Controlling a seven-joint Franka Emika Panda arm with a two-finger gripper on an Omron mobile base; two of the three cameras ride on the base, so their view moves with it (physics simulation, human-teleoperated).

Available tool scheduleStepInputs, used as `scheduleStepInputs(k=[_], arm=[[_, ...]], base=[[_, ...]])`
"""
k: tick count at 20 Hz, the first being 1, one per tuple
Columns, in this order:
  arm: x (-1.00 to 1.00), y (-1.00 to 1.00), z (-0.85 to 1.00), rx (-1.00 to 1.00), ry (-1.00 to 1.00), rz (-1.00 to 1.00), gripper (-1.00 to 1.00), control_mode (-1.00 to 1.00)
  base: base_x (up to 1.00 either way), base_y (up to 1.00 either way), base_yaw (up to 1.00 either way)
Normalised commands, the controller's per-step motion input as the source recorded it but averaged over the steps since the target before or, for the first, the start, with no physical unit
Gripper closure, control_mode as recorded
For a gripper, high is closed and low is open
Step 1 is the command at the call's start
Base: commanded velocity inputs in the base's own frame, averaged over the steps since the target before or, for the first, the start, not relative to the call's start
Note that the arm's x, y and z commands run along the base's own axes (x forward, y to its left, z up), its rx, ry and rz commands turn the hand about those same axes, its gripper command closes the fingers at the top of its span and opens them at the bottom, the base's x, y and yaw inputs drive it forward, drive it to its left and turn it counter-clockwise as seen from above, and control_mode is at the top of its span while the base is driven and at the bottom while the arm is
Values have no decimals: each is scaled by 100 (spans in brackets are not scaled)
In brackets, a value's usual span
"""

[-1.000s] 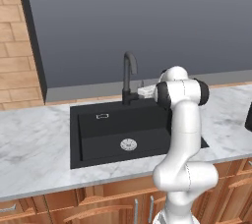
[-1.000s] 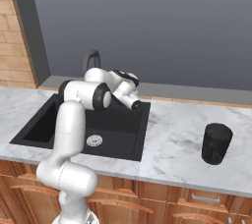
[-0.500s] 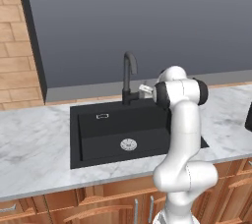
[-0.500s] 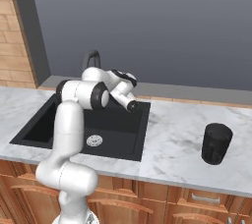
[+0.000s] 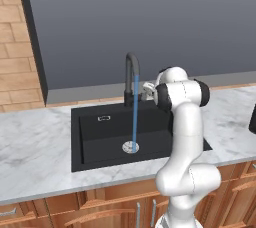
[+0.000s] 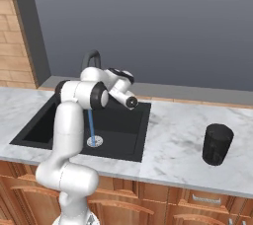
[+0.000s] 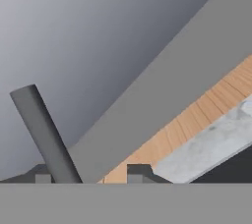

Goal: Turn on the sink faucet and place the jug under the water for a few seconds to fill it up.

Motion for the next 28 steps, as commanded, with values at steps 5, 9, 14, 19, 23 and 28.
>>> scheduleStepInputs(k=[5,9,14,19,23,28], arm=[[-13,-50,-29,7,7,-10,-100,-100],[0,-4,-2,-1,7,0,-100,-100],[-43,-72,21,7,0,0,-100,-100],[-58,-71,73,1,3,-7,-100,-100],[-49,-40,100,0,2,-6,-100,-100],[-87,-28,40,-1,-5,-12,-100,-100]], base=[[0,0,0],[0,0,0],[0,0,0],[0,0,0],[0,0,0],[0,0,0]])
